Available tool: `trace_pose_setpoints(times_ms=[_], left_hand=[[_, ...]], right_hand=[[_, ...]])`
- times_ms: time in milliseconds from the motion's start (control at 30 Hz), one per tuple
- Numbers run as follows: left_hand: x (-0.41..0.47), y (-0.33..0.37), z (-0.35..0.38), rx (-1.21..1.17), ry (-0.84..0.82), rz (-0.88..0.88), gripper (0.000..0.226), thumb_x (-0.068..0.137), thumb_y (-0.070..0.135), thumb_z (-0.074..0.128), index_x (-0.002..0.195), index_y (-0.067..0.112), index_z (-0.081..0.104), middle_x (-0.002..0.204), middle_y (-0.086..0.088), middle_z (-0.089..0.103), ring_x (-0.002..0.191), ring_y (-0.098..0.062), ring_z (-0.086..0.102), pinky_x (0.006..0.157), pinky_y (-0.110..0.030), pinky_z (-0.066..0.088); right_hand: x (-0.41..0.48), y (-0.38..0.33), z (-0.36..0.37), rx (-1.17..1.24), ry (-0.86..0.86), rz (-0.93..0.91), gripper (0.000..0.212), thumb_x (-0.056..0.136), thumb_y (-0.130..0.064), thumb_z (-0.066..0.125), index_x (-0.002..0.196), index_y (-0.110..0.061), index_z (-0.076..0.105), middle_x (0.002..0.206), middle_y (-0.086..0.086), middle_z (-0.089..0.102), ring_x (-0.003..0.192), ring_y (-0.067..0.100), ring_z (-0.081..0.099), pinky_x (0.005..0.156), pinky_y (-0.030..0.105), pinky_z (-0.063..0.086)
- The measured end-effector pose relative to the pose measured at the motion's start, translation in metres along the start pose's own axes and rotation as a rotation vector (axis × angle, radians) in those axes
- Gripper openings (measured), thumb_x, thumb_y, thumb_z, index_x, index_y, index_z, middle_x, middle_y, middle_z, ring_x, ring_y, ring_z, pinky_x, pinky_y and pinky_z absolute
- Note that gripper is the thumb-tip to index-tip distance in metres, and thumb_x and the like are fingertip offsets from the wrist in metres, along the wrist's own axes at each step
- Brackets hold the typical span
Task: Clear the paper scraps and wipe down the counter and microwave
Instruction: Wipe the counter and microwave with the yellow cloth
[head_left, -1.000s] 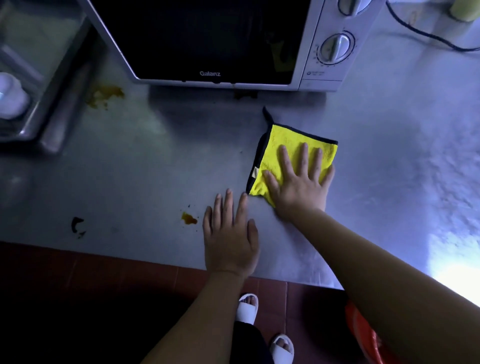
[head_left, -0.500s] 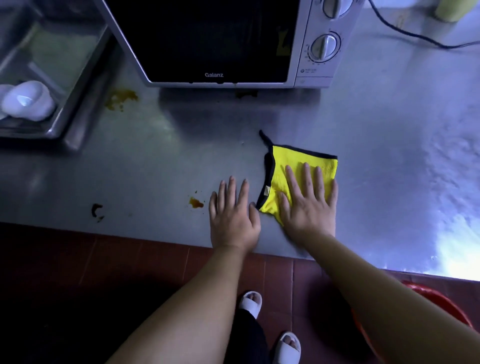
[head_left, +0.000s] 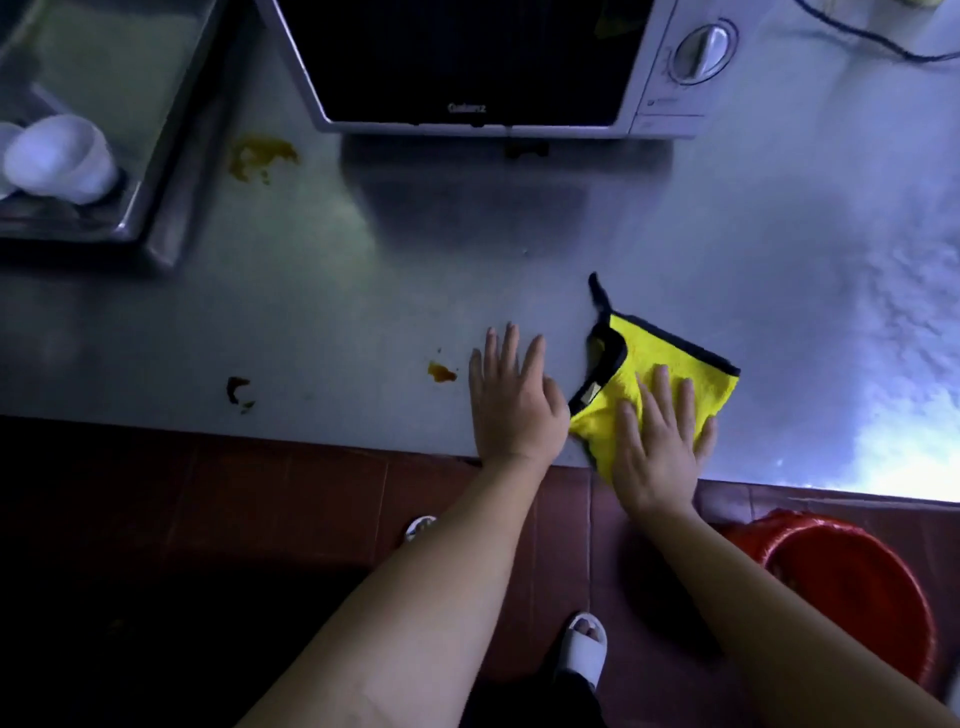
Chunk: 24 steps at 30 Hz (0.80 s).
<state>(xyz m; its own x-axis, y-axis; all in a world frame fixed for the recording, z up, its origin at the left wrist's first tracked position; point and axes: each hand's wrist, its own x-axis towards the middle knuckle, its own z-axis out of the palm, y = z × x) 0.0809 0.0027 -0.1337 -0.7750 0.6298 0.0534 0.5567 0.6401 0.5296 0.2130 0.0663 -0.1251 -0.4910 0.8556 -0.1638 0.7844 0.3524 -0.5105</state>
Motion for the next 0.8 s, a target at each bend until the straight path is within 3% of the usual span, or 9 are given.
trace_pose_setpoints(times_ms=[100,200,300,367,533,667,800], left_hand=[[-0.01,-0.003,-0.028,-0.498,0.098,-0.085,0.049,0.09,-0.005,0.043,0.136,0.004,0.057,0.147,-0.013,0.049,0.145,-0.028,0.034,0.119,-0.044,0.028],[-0.035,-0.038,-0.069,-0.642,0.166,-0.002,0.046,0.096,-0.001,0.04,0.139,0.007,0.052,0.151,-0.01,0.045,0.146,-0.025,0.033,0.119,-0.038,0.027],[-0.058,-0.103,-0.115,-0.587,0.204,-0.042,0.046,0.095,-0.001,0.041,0.14,0.009,0.049,0.151,-0.013,0.044,0.145,-0.027,0.034,0.118,-0.044,0.029],[-0.065,-0.146,-0.143,-0.514,0.213,-0.139,0.046,0.092,0.0,0.042,0.137,0.009,0.048,0.149,-0.017,0.045,0.143,-0.031,0.037,0.117,-0.049,0.03],[-0.043,-0.228,-0.19,-0.323,0.208,-0.284,0.051,0.089,0.004,0.043,0.139,-0.002,0.048,0.148,-0.024,0.042,0.142,-0.04,0.034,0.117,-0.056,0.024],[-0.004,-0.267,-0.211,-0.177,0.124,-0.398,0.059,0.091,0.015,0.047,0.148,0.002,0.038,0.157,-0.026,0.027,0.148,-0.04,0.019,0.122,-0.046,0.013],[0.027,-0.317,-0.232,0.001,0.112,-0.522,0.061,0.098,0.02,0.054,0.154,0.013,0.031,0.162,-0.021,0.017,0.15,-0.038,0.012,0.121,-0.045,0.008]], right_hand=[[0.005,-0.045,0.019,0.135,-0.075,0.075,0.047,0.109,-0.033,0.029,0.155,-0.023,0.032,0.167,-0.01,0.009,0.154,0.012,-0.008,0.12,0.041,-0.012],[0.005,-0.091,0.045,0.109,-0.168,-0.056,0.049,0.109,-0.037,0.029,0.157,-0.03,0.026,0.167,-0.01,0.004,0.153,0.012,-0.011,0.12,0.042,-0.013],[0.007,-0.132,0.078,-0.197,-0.244,-0.218,0.057,0.103,-0.055,0.016,0.157,-0.044,0.003,0.167,-0.007,-0.012,0.152,0.018,-0.022,0.118,0.048,-0.018],[0.009,-0.154,0.092,-0.354,-0.212,-0.28,0.062,0.1,-0.059,0.012,0.158,-0.041,-0.004,0.168,0.001,-0.013,0.152,0.027,-0.02,0.119,0.055,-0.013],[0.024,-0.176,0.098,-0.464,-0.25,-0.319,0.065,0.1,-0.061,0.011,0.158,-0.039,-0.01,0.168,0.005,-0.012,0.153,0.031,-0.018,0.12,0.057,-0.009],[0.019,-0.18,0.092,-0.504,-0.313,-0.292,0.066,0.101,-0.06,0.012,0.157,-0.037,-0.015,0.167,0.004,-0.017,0.152,0.03,-0.02,0.121,0.056,-0.008],[-0.027,-0.167,0.085,-0.557,-0.332,-0.287,0.067,0.101,-0.057,0.009,0.158,-0.031,-0.015,0.166,0.007,-0.019,0.151,0.031,-0.023,0.122,0.055,-0.006]])
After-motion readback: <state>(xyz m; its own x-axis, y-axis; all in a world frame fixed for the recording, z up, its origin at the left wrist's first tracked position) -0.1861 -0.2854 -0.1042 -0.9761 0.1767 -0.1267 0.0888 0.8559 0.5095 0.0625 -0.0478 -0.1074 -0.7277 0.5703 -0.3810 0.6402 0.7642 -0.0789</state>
